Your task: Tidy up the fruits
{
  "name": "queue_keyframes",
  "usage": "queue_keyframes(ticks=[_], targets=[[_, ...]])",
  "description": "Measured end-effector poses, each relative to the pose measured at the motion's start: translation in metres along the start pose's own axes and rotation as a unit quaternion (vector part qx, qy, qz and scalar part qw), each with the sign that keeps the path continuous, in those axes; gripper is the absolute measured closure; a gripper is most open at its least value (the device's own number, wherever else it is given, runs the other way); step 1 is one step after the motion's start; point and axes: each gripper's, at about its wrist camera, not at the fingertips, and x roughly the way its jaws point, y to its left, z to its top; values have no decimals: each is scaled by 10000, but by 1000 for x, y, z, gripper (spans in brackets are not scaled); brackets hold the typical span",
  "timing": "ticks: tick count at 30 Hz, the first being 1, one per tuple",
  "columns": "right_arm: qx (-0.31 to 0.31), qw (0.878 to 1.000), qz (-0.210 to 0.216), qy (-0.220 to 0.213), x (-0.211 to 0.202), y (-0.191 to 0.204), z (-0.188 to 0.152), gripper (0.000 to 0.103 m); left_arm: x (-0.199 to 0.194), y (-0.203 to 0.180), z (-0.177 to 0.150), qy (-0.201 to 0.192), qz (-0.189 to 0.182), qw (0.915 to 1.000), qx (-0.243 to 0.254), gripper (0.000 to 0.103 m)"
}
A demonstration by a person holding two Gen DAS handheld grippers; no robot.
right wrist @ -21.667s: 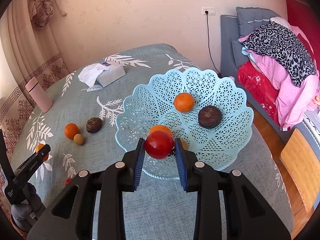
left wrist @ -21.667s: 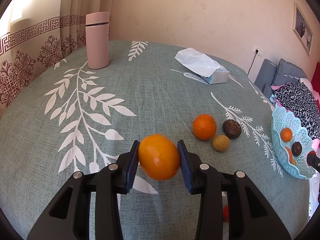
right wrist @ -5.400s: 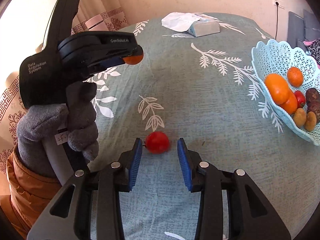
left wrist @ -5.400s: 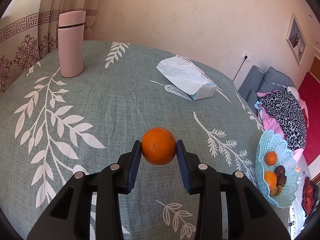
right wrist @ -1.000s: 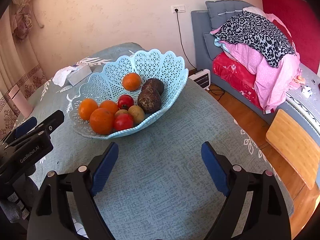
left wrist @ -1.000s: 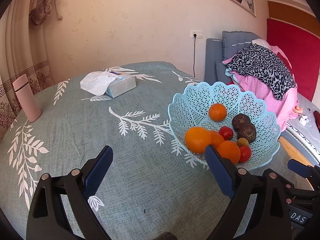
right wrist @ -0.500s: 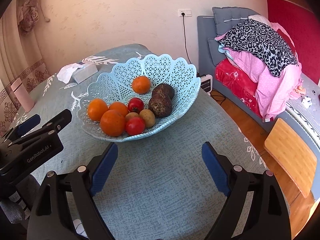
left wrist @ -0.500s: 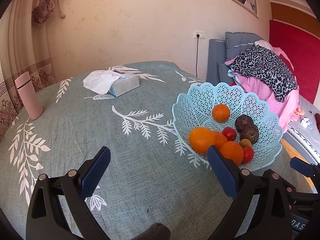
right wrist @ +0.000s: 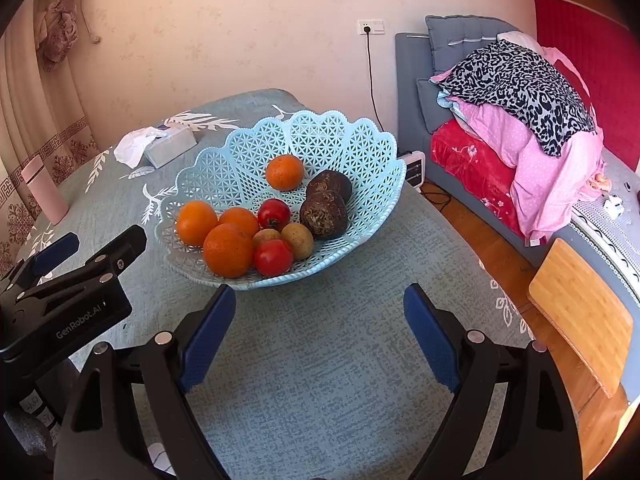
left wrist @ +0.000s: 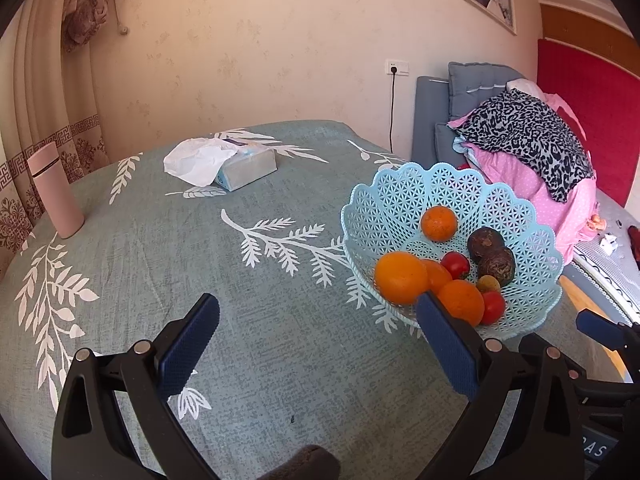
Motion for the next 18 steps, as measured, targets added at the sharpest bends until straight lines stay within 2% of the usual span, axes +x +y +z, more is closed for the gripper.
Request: queue_keyframes(ticks=[8,13,18], targets=[[10,10000,-39,35,2,-1,-2,16,-1,-4,-1,-32,12,9999,116,5],[44,9999,-43,93,3,-2,-5,16,-8,-8,-2,-227,33,9994,239,5],[17,9998,65,169,1,3,-9,15,-7,-5,-3,-17,8,9997,242,5]])
